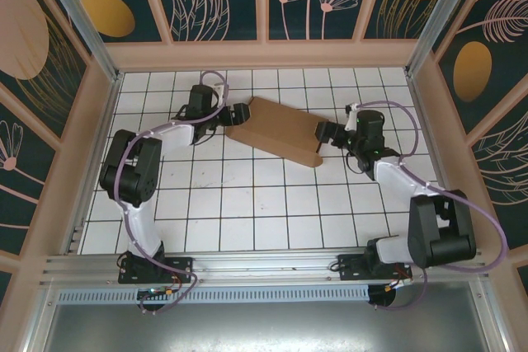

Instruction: Fold the paper box

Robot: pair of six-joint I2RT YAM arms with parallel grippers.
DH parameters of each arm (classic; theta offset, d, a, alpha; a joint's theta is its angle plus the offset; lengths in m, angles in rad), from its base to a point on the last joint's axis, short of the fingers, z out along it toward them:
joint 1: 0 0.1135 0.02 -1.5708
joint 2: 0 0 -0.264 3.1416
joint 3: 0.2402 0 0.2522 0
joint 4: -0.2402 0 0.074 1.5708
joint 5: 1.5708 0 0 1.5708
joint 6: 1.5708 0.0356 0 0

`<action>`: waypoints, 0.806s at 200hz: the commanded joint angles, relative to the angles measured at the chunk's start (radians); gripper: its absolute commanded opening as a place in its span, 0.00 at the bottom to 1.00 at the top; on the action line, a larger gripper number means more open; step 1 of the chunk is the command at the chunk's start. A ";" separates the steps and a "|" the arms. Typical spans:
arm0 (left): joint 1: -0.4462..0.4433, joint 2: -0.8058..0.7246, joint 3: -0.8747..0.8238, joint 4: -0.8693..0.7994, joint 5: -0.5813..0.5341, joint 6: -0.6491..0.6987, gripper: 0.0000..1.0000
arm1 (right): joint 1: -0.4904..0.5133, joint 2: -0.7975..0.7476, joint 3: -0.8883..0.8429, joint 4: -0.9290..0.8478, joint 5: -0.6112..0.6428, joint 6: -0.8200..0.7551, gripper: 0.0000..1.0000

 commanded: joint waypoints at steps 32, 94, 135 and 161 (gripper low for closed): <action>0.007 0.087 0.020 -0.116 0.044 0.039 0.57 | -0.011 0.093 -0.067 0.112 -0.085 0.253 0.86; 0.036 0.087 -0.093 -0.040 0.071 0.002 0.38 | -0.012 0.149 -0.146 0.302 -0.154 0.372 0.92; 0.074 0.081 -0.117 0.013 0.162 -0.035 0.33 | -0.012 0.210 -0.151 0.409 -0.229 0.435 0.93; 0.085 0.092 -0.113 0.036 0.207 -0.051 0.27 | -0.013 0.256 -0.153 0.509 -0.276 0.496 0.93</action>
